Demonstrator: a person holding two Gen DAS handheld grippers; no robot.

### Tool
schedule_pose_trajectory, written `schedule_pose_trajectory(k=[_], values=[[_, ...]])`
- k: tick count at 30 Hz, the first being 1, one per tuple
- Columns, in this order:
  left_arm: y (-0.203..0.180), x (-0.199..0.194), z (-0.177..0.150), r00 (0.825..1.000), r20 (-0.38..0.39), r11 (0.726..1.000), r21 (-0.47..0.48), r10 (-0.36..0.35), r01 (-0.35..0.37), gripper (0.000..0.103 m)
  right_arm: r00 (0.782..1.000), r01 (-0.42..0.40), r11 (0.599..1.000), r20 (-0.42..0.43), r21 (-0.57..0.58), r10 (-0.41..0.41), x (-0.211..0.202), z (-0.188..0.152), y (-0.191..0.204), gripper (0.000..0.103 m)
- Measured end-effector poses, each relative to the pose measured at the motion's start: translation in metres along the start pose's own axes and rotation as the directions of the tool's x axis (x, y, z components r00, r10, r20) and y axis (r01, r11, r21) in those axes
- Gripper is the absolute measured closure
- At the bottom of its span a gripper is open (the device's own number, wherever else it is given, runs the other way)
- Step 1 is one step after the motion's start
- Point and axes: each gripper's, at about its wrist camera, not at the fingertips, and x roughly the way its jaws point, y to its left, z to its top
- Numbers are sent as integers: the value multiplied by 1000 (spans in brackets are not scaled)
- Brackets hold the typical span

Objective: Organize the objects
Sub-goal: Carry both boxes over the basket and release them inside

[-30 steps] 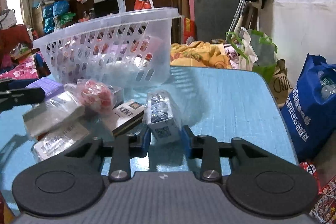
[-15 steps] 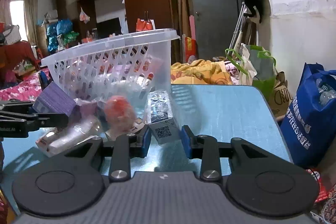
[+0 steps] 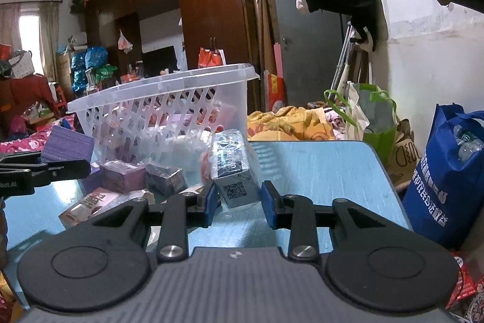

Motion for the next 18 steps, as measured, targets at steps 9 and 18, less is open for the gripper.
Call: schedule_pose_trajectory(k=[9,18], values=[[1,-4,-1,1000,23,1000,0,2,-2,50,999,-5,1000,46,9,4,-6,-1,-1,68],[14,-30,45,988,153,999,-35,3,2,50,985,-66,998,159,-5,66,-29,26,15,68]])
